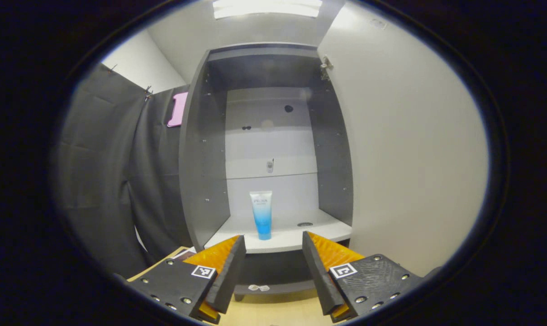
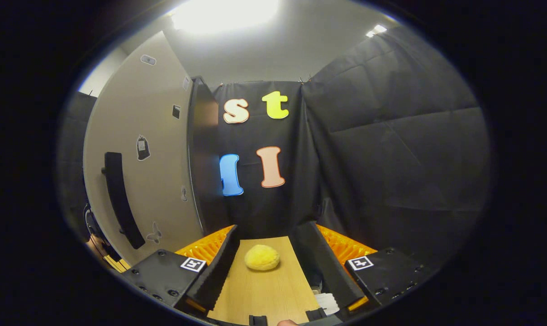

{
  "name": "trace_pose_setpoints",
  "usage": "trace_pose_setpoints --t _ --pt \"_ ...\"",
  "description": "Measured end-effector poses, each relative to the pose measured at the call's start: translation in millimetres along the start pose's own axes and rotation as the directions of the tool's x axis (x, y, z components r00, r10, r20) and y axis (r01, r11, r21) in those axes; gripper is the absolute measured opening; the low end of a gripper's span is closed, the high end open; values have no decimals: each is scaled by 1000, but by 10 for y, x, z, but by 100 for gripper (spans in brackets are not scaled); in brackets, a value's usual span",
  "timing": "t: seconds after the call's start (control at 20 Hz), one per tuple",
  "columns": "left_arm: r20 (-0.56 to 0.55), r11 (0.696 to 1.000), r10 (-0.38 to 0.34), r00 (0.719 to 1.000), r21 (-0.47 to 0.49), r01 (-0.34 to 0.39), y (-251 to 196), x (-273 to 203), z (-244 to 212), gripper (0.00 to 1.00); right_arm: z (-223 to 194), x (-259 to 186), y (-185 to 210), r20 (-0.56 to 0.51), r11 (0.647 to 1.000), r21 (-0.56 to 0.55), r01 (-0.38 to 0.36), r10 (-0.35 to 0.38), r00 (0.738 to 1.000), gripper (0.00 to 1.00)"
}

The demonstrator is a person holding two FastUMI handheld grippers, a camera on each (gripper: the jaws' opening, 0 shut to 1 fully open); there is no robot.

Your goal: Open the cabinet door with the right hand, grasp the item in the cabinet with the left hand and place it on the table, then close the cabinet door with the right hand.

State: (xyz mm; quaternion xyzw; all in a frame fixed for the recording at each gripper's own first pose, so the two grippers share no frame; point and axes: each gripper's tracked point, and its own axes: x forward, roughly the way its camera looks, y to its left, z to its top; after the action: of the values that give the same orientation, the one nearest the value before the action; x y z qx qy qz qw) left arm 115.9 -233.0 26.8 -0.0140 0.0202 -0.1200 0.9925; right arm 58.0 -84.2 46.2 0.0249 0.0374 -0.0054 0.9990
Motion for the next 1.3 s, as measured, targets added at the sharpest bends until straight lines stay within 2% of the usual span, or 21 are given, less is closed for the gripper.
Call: trace_pose_setpoints --t 0.15,0.2,0.45,0.85,1.3 --pt "11 1000 -22 1000 0 22 144 334 56 76 -74 22 68 -13 999 -21 48 -49 999 98" --pt "13 999 -33 999 -6 33 227 216 76 76 -85 36 108 -15 998 -26 59 -60 998 98" --pt "7 996 -74 997 -55 75 300 676 67 76 -91 -62 97 -16 987 -50 155 -156 988 100" --pt "-18 990 -129 991 -60 128 244 1239 -123 75 -169 -136 43 -43 961 14 275 -274 961 98" --pt "-57 991 -136 989 -25 134 264 1597 -365 76 -273 -105 53 -57 948 15 318 -317 947 98"
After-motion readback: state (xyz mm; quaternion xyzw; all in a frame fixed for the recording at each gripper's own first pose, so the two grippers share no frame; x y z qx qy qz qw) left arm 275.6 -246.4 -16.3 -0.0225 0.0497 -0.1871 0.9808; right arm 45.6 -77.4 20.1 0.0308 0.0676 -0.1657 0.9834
